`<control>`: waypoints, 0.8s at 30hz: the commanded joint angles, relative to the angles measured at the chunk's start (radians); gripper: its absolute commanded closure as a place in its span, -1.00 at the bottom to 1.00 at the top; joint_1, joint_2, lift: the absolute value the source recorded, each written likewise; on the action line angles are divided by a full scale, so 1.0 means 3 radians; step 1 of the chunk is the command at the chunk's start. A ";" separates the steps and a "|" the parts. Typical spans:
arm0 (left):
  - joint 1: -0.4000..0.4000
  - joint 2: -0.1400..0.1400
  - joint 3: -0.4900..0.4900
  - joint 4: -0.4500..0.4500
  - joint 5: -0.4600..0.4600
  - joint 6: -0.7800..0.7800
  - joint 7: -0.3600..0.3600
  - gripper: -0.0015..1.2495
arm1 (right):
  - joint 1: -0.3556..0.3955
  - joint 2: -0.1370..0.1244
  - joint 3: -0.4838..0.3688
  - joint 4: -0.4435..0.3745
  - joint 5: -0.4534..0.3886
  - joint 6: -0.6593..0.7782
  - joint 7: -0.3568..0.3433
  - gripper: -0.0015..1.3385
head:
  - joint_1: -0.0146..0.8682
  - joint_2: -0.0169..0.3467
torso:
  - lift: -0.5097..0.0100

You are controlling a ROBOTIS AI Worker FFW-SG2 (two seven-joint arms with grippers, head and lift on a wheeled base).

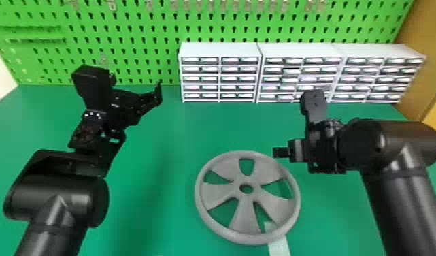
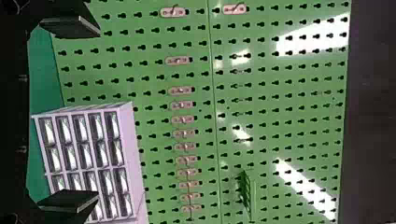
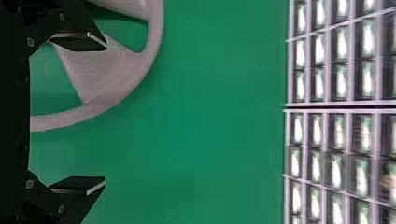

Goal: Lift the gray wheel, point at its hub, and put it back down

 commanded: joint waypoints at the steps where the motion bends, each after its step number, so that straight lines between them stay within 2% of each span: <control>1: 0.0000 0.0009 0.0000 0.0004 -0.0002 0.0024 0.0000 -0.88 | -0.0051 0.0005 0.0028 0.0179 -0.0002 0.0065 -0.0004 -0.60 | 0.60 -0.65 | 0.62; 13: 0.0000 0.0014 0.0000 0.0004 -0.0007 0.0049 0.0000 -0.88 | -0.0097 0.0015 0.0039 0.0578 0.0034 0.0050 0.0002 -0.68 | 0.60 -0.65 | 0.62; 24: 0.0000 0.0019 -0.0005 0.0004 -0.0007 0.0065 0.0000 -0.88 | -0.0097 0.0005 0.0013 0.0706 0.0070 -0.0011 0.0002 -0.68 | 0.60 -0.65 | 0.62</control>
